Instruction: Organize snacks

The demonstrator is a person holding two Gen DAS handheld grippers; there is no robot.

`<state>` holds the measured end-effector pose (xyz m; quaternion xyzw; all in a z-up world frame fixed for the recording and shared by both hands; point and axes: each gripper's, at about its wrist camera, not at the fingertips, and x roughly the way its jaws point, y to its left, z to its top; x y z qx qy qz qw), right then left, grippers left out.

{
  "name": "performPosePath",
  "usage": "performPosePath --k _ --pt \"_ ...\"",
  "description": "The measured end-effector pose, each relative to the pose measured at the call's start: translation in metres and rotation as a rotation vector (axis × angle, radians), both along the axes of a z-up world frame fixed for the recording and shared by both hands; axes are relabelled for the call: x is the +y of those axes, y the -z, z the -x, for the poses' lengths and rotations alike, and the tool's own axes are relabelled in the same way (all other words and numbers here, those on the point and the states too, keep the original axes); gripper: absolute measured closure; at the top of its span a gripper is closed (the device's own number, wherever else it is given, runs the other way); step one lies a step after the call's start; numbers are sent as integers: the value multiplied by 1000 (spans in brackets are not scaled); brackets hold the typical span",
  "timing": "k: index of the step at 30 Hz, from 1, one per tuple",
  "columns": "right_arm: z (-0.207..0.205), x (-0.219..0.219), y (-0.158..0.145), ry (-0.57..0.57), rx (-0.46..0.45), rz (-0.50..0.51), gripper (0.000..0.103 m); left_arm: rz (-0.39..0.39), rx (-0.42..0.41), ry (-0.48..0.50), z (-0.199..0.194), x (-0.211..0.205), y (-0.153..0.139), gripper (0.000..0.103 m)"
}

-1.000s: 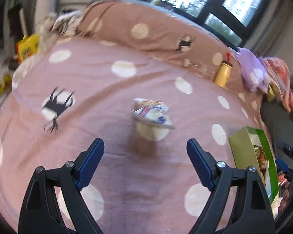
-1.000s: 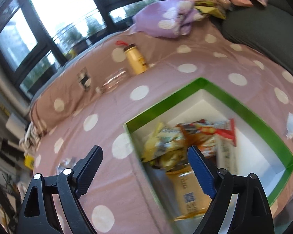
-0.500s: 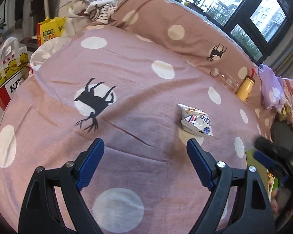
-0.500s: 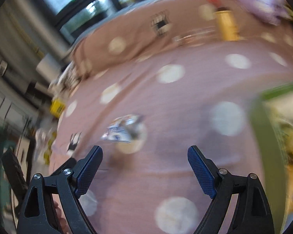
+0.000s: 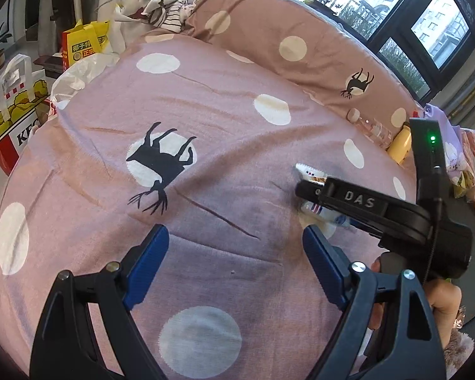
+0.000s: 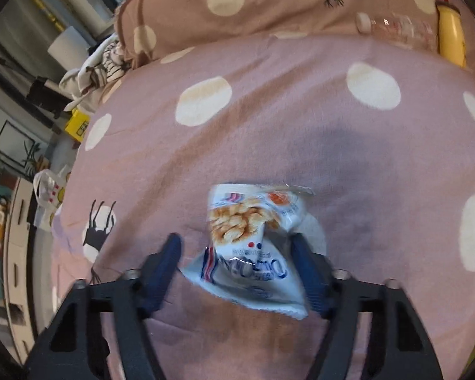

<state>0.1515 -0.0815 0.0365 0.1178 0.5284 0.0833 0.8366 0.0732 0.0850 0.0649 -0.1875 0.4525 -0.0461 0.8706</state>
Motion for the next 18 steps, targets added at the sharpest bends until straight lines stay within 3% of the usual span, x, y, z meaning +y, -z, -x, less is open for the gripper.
performPosePath --k 4,12,18 --pt "9 -9 -3 12 -11 -16 58 -1 -4 6 1 -1 -1 16" --pt "73 -27 -36 -27 -67 -37 59 -41 2 31 1 -12 2 16" --pt "118 -40 -24 -28 -22 -39 59 -71 4 66 5 -26 3 16"
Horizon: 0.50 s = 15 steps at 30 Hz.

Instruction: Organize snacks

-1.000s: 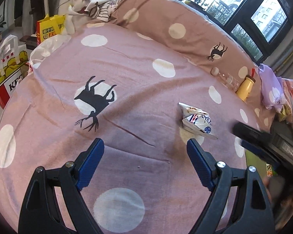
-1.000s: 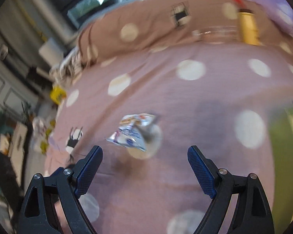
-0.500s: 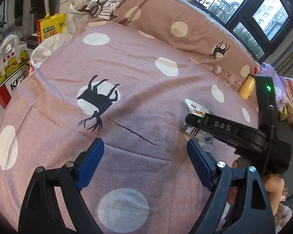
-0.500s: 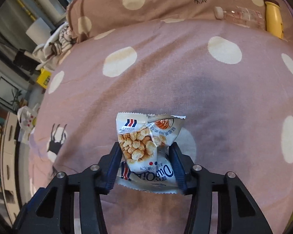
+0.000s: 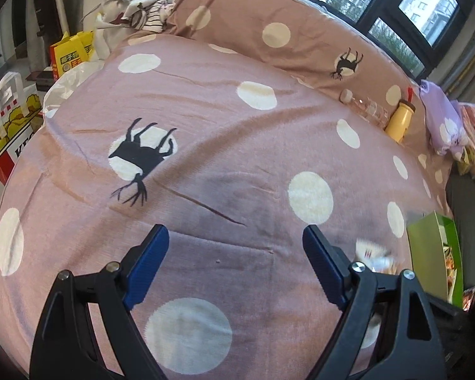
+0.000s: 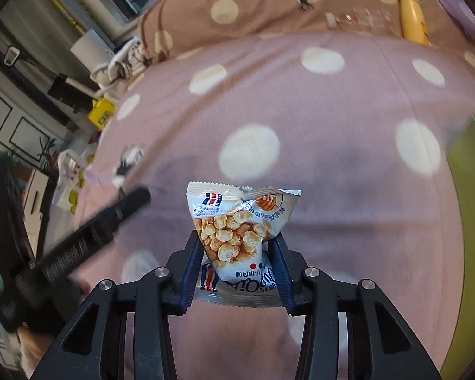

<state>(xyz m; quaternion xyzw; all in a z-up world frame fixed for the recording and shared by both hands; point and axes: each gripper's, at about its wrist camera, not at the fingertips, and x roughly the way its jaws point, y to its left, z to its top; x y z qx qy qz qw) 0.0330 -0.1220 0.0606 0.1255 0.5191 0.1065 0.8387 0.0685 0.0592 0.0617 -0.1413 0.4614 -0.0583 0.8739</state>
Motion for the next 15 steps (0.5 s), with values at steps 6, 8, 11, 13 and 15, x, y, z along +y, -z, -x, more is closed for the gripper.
performPosePath --k 6,8,11,13,15 --pt "-1 -13 19 73 62 53 54 -14 21 58 3 -19 5 17" --pt "1 -22 16 85 50 12 37 -8 22 76 4 -23 5 17" --pt "9 -38 4 121 -2 -30 33 16 23 112 7 -31 3 18" --pt "17 -48 -4 138 -34 -74 32 56 28 158 11 -39 2 18" --pt "21 -57 -10 142 -61 -128 33 90 30 209 15 -49 -1 20"
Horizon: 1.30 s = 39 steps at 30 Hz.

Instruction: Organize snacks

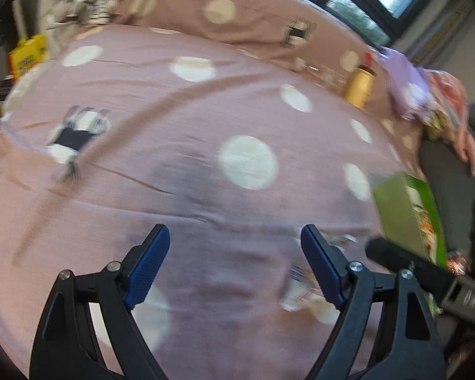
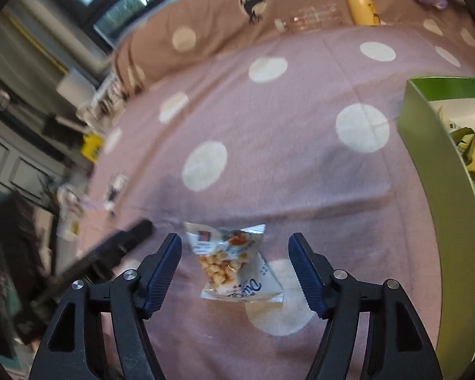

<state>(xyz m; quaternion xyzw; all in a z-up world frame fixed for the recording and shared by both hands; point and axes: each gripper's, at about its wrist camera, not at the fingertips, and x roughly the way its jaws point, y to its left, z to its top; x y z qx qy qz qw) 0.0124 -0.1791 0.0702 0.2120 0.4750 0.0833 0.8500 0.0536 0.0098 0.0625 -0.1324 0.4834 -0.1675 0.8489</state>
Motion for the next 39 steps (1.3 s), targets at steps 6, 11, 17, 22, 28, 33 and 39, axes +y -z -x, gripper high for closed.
performPosePath --k 6,11,17,22,28,33,39 --pt "-2 -12 9 11 28 -116 32 75 39 174 12 -40 5 40" --pt "-11 -7 22 -35 58 -173 33 56 82 218 12 -59 19 54" --pt "-18 1 41 -47 124 -192 43 71 68 240 14 -66 20 60" --pt "-21 -6 52 -44 152 -261 48 79 39 258 16 -69 18 66" --pt "-10 -14 30 -27 79 -269 49 94 -72 273 29 -79 -11 71" --pt "14 -44 -14 36 -79 -252 49 117 -221 353 44 -110 -50 72" --pt "46 -106 -44 194 -193 -235 49 140 -294 504 53 -176 -74 73"
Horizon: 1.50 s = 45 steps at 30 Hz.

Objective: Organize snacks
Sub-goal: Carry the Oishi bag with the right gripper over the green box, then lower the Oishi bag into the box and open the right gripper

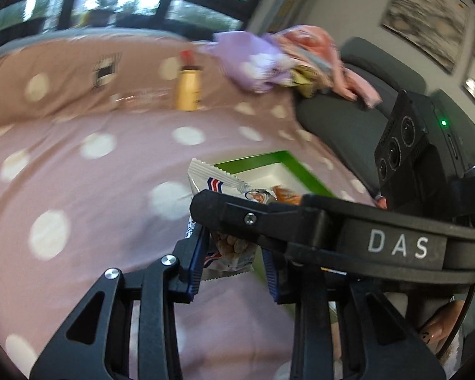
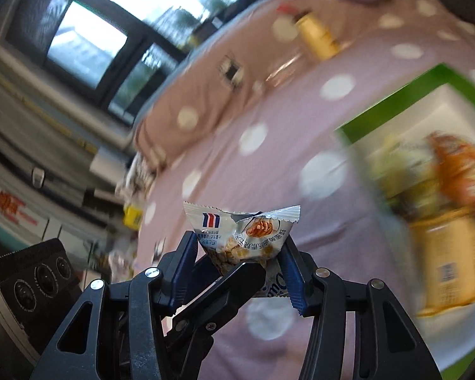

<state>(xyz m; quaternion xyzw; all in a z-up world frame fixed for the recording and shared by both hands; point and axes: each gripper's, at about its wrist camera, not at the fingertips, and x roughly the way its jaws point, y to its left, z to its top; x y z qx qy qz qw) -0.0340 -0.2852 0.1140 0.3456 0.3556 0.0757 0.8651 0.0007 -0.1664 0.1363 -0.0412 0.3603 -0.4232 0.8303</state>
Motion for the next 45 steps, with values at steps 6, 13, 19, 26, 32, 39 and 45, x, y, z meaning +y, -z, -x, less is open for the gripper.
performPosePath --k 6,13,19,26,32,39,45 --pt "29 -59 -4 173 -20 -19 48 2 -18 145 5 -61 -3 73" --pt "45 -99 6 303 15 -28 48 -19 15 253 5 -108 8 73" --pt "50 -121 21 362 72 -40 48 -51 49 285 9 -131 19 73" --pt "55 -136 35 394 109 -66 48 -93 60 277 13 -146 28 72" --pt "55 -140 40 406 120 -83 48 -120 53 257 15 -151 31 69" --pt "57 -139 34 444 126 -44 48 -176 42 194 12 -146 28 41" --pt "70 -134 14 484 76 20 34 -193 -25 130 16 -131 10 11"
